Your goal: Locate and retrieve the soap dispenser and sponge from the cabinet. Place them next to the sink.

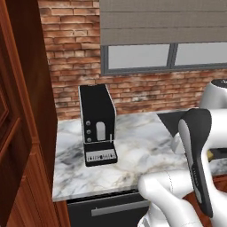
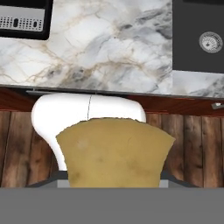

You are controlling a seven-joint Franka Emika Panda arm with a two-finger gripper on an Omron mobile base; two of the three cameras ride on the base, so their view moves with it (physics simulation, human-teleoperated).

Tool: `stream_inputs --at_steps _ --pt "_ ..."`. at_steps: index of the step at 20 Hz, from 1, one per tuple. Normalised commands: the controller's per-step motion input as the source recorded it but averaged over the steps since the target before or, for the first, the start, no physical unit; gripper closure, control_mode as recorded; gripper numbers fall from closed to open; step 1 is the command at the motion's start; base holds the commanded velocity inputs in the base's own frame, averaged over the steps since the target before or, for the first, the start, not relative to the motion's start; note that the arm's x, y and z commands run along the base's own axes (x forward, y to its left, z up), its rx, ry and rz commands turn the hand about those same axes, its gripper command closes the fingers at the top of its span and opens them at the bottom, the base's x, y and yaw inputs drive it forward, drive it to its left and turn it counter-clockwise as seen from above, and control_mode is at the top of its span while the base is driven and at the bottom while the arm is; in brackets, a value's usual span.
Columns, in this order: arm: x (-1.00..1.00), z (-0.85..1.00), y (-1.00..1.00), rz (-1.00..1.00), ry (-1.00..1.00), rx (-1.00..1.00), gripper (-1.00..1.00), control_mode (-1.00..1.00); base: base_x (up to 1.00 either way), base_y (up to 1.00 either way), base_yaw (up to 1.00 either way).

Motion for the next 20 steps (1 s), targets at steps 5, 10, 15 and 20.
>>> stream_inputs --at_steps 5,10,15,20 --pt "0.32 -0.12 -0.07 -0.03 0.00 0.00 1.00 -1.00 0.00 0.00 0.00" --pt "1.00 -0.21 -0.07 -0.06 0.01 0.00 1.00 -1.00 0.00 0.00 0.00" --pt "0.97 -0.23 -0.13 -0.03 0.00 0.03 1.00 -1.00 0.00 0.00 0.00" --pt "1.00 -0.27 -0.37 -0.05 0.00 0.01 1.00 -1.00 0.00 0.00 0.00"
